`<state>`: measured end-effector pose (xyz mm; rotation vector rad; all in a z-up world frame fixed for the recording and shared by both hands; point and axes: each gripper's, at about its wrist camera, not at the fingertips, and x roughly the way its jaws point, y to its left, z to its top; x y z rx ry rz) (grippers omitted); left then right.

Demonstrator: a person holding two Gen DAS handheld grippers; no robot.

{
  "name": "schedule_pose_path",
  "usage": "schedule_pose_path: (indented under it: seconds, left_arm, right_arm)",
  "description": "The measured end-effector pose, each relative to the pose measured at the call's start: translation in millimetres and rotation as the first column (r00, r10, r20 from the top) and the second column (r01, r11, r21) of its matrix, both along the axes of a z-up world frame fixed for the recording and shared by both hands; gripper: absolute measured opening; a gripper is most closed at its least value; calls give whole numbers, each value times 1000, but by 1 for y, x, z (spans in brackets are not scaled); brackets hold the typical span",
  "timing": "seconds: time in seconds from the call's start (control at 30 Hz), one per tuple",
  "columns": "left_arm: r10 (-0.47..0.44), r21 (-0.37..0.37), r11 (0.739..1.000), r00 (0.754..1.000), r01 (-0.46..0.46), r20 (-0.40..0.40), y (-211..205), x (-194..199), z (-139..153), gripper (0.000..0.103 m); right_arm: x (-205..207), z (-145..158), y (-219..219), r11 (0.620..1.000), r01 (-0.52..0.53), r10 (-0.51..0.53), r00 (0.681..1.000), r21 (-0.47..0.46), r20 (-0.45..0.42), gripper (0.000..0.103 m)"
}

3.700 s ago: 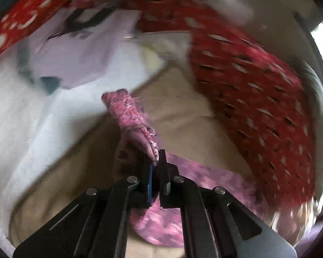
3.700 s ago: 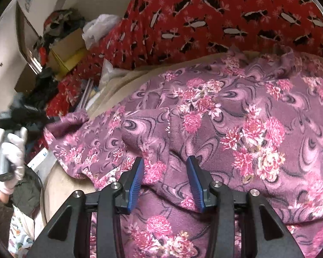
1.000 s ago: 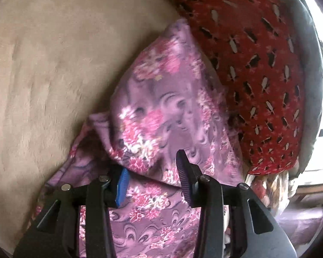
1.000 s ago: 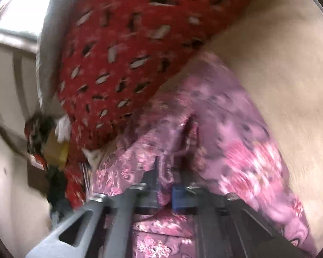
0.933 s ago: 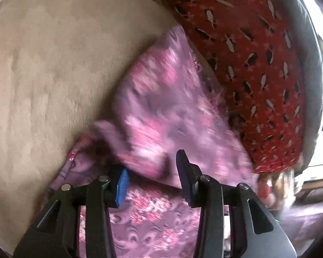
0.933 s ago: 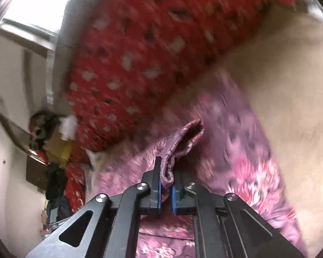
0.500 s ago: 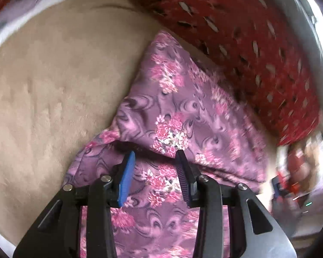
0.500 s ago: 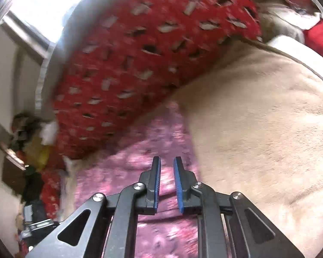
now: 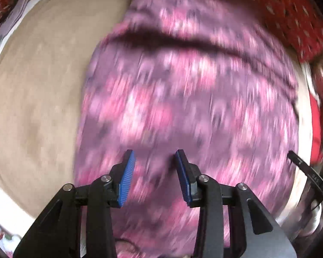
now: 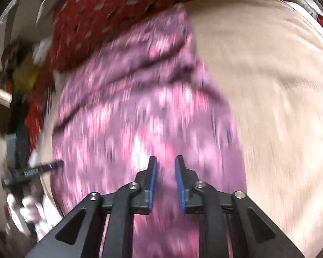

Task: Fold small clothes

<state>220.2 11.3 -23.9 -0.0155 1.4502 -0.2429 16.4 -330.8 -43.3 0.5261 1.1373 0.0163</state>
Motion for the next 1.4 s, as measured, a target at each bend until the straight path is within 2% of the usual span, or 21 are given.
schedule_pose_path:
  seconds: [0.1, 0.2, 0.27, 0.33, 0.4, 0.47, 0.57, 0.63, 0.73, 0.83, 0.87, 0.9, 0.93, 1.07, 1.23, 1.4]
  left_arm:
    - [-16, 2, 1000, 999, 16, -29, 20, -34, 0, 37]
    - [14, -24, 1000, 999, -15, -33, 51, -60, 4, 37]
    - [58, -34, 998, 997, -60, -45, 77, -71, 2, 37]
    - [91, -32, 995, 994, -93, -61, 95, -79, -3, 37]
    - [118, -50, 991, 988, -123, -100, 114, -89, -15, 37]
    - [135, -98, 984, 982, -148, -133, 123, -94, -22, 37]
    - [144, -243, 951, 971, -190, -193, 134, -96, -33, 43]
    - [150, -303, 929, 963, -214, -222, 137, -100, -39, 47]
    - [141, -302, 931, 963, -208, -228, 128, -102, -47, 48]
    - [113, -295, 937, 963, -185, -246, 117, -120, -48, 47]
    - [102, -291, 942, 966, -170, -236, 112, -122, -49, 44]
    - [95, -288, 944, 969, -160, -227, 106, -124, -50, 20]
    - [70, -292, 947, 973, -133, -218, 101, -125, -49, 3]
    - [41, -367, 926, 989, -92, -145, 110, -131, -22, 2]
    - [56, -501, 863, 998, -64, -30, 115, -121, 23, 2]
    - [101, -586, 807, 995, -72, 17, 118, -94, 52, 2]
  right_arm:
    - [-52, 0, 17, 998, -49, 48, 999, -45, -11, 28]
    - [-95, 8, 15, 996, -37, 39, 999, -86, 22, 28]
    - [-128, 12, 1, 990, 19, -12, 999, -137, 52, 30]
    - [-144, 14, -8, 984, 56, -46, 997, -168, 65, 30]
    - [-158, 8, -16, 976, 98, -91, 995, -194, 46, 35]
    - [-172, -1, -24, 980, 137, -133, 990, -145, 39, 36]
    - [-185, -13, -31, 984, 155, -160, 985, 87, 61, 37]
    - [-186, -22, -30, 975, 149, -161, 985, 163, 67, 40]
    - [-178, -29, -23, 981, 105, -118, 990, 161, 74, 40]
    - [-174, -31, -12, 987, 38, -50, 996, 154, 79, 40]
    - [-175, -31, -9, 991, 16, -26, 997, 134, 74, 35]
    - [-173, -31, -6, 992, -9, 1, 998, 122, 65, 22]
    - [-174, -31, -4, 992, -28, 22, 998, 123, 55, 10]
    - [-179, -13, -1, 982, -78, 55, 989, 169, 135, 8]
    - [-174, 26, -2, 957, -99, 21, 961, 272, 276, 7]
    - [-153, 53, -8, 928, -82, -61, 928, 363, 367, 7]
